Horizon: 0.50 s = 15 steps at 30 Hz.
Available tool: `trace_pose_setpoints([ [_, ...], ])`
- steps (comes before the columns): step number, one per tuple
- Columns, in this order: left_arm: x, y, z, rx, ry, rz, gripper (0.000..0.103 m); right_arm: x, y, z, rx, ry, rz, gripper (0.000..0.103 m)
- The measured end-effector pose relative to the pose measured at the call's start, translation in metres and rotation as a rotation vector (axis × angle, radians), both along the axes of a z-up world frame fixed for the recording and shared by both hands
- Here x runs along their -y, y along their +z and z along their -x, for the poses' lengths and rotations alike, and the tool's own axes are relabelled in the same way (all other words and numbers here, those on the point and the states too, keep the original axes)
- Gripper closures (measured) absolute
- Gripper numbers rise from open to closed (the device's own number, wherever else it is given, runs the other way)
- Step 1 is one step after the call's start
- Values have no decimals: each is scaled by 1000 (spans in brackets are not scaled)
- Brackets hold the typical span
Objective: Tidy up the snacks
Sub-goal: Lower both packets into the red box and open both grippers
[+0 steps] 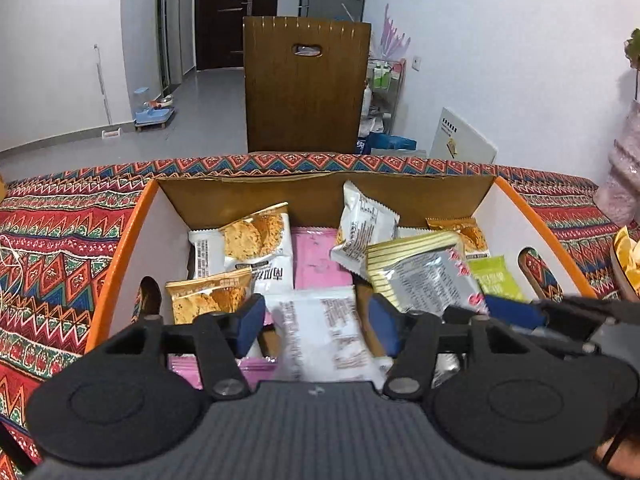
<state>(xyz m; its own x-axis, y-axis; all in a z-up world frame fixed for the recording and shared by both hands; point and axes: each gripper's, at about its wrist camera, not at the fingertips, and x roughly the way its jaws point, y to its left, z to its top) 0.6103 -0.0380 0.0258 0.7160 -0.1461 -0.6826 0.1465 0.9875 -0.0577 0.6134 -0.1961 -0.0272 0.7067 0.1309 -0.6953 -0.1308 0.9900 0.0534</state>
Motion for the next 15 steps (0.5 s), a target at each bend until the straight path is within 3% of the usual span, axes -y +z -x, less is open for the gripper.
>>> trace_pose_setpoints([
  [5, -18, 18, 22, 27, 12, -4, 36, -1, 21, 14, 11, 19, 18, 69],
  [10, -35, 65, 67, 118, 0, -32, 29, 30, 76, 53, 115, 35, -41, 58],
  [15, -46, 105, 162, 302, -50, -64, 22, 60, 141, 121, 252, 57, -14, 44],
])
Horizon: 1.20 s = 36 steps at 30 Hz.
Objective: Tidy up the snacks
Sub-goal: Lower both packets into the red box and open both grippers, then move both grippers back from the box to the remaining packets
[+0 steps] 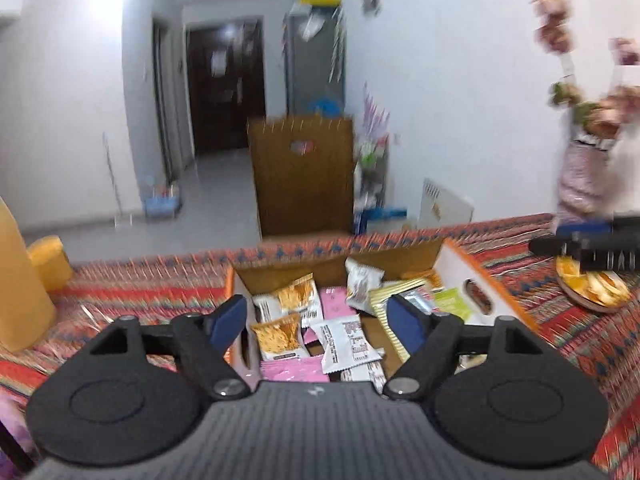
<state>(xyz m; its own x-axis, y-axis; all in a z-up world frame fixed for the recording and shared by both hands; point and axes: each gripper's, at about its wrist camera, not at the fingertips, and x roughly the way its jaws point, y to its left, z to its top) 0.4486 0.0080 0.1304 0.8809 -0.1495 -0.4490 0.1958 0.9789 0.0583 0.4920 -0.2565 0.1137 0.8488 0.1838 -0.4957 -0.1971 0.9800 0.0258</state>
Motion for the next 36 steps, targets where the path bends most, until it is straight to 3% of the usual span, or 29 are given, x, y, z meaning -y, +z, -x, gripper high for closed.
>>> trace_pose_setpoints([
  [3, -1, 16, 53, 67, -17, -10, 18, 15, 23, 46, 71, 5, 35, 35],
  [8, -7, 25, 139, 123, -34, 43, 13, 30, 39, 133, 144, 64, 31, 20],
  [12, -14, 15, 207, 188, -37, 49, 4, 36, 34, 200, 184, 126, 34, 13],
  [15, -15, 1, 250, 197, -10, 62, 1, 37, 20, 246, 197, 191, 41, 6],
  [18, -17, -15, 283, 183, 27, 84, 0, 35, 1, 283, 197, 211, 68, 5],
  [23, -28, -37, 302, 98, 93, 125, 0, 36, -44, 316, 134, 170, 44, 2],
  [29, -31, -59, 299, 25, 125, 65, 0, 34, -92, 325, -2, 86, 10, 2],
  [36, -29, -65, 285, 11, 113, 80, 0, 34, -106, 317, -44, 59, 12, 2],
])
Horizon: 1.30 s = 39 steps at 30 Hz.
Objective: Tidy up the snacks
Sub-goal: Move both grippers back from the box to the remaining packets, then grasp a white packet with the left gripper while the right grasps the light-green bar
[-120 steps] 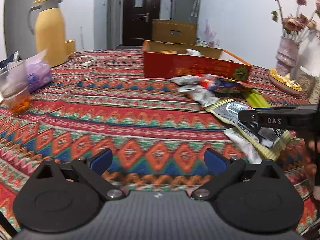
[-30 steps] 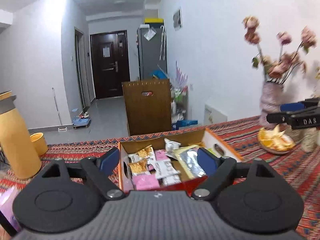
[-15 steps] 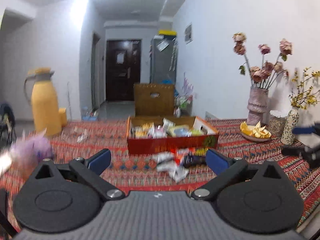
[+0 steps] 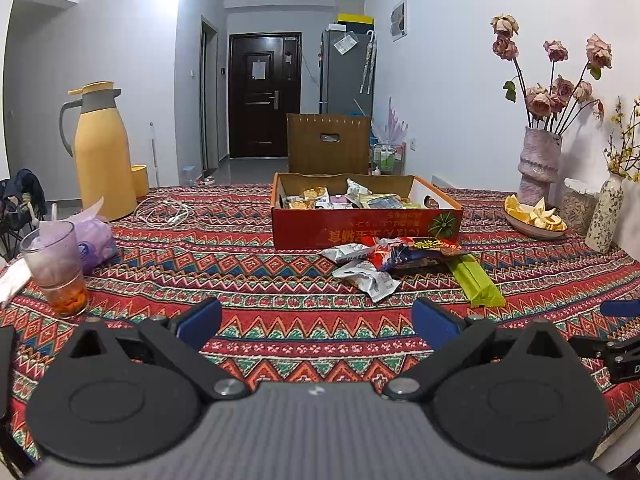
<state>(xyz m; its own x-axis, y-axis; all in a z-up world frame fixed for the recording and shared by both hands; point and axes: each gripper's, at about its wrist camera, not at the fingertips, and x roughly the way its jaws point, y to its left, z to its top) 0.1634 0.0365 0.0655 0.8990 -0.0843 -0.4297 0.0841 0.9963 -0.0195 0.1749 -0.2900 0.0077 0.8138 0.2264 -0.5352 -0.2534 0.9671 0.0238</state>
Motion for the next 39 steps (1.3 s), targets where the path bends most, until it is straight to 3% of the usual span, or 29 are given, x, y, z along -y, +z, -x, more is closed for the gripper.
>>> trace_pose_setpoints([
  [14, 17, -27, -79, -112, -23, 16, 0, -29, 2, -86, -5, 78, 72, 4],
  [17, 35, -39, -110, -160, -55, -1, 0, -31, -5, -114, -36, 74, 31, 11],
  [22, 71, -64, -179, -206, -20, -49, 0, -27, -26, -173, -96, 3, -18, 24],
  [24, 83, -70, -200, -231, -2, -40, 0, -27, -35, -188, -106, -14, -25, 39],
  [26, 92, -75, -212, -200, -32, -27, 0, -27, -44, -197, -121, -26, -27, 52],
  [28, 105, -86, -228, -234, 1, -104, 0, -29, -52, -201, -133, -26, -25, 54],
  [31, 106, -98, -236, -239, 32, -97, 2, -31, -53, -201, -128, -17, -10, 55],
  [32, 103, -97, -236, -235, 40, -79, 15, -30, -52, -201, -130, -18, -15, 56],
  [33, 100, -96, -234, -219, 55, -71, 39, -29, -52, -201, -130, -19, -18, 56],
  [39, 89, -92, -202, -209, 2, -110, 41, -32, -52, -200, -124, -20, 9, 64],
])
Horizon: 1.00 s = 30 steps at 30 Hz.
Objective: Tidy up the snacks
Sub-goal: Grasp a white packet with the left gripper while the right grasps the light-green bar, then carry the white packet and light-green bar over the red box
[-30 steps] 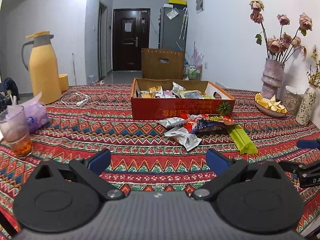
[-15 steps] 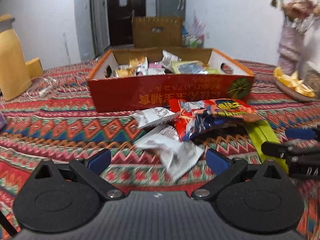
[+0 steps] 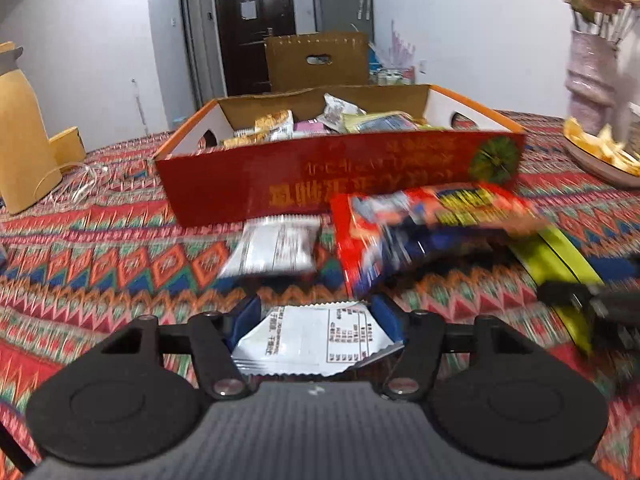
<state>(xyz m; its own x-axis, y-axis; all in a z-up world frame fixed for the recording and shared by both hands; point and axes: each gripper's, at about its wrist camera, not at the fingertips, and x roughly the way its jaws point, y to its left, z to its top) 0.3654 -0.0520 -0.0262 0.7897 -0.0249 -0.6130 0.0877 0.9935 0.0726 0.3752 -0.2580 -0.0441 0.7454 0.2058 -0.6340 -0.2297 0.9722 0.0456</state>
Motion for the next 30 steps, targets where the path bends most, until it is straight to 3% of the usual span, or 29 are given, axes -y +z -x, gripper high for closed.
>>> trace_pose_setpoints([
  [5, -14, 7, 52, -27, -43, 70, 40, 2, 0, 1, -1, -1, -9, 65],
  [11, -13, 12, 104, 29, -71, 1, 39, 2, 1, 5, -3, 4, -9, 67],
  [13, -14, 11, 111, 13, -47, 0, 39, 0, 4, 20, -6, 17, 22, 69],
  [20, -17, 5, 121, -14, -9, -7, 39, 5, 8, 103, -8, 28, -16, 69],
  [23, -17, 8, 121, -24, -4, 7, 61, 11, 11, 135, -19, 23, -23, 66],
  [25, -15, 10, 126, -15, -13, 8, 60, 12, 15, 147, -25, 37, -10, 63],
  [26, -13, 11, 128, -11, -15, 7, 53, 12, 17, 150, -16, 48, -5, 62],
  [27, -13, 13, 132, -8, -15, 7, 33, 13, 17, 151, -6, 50, -11, 59],
  [28, -13, 14, 135, -8, -13, 7, 24, 14, 18, 152, -1, 47, -13, 58],
  [30, -13, 16, 143, -5, -21, 8, 19, 12, 17, 147, 7, 46, 1, 57],
])
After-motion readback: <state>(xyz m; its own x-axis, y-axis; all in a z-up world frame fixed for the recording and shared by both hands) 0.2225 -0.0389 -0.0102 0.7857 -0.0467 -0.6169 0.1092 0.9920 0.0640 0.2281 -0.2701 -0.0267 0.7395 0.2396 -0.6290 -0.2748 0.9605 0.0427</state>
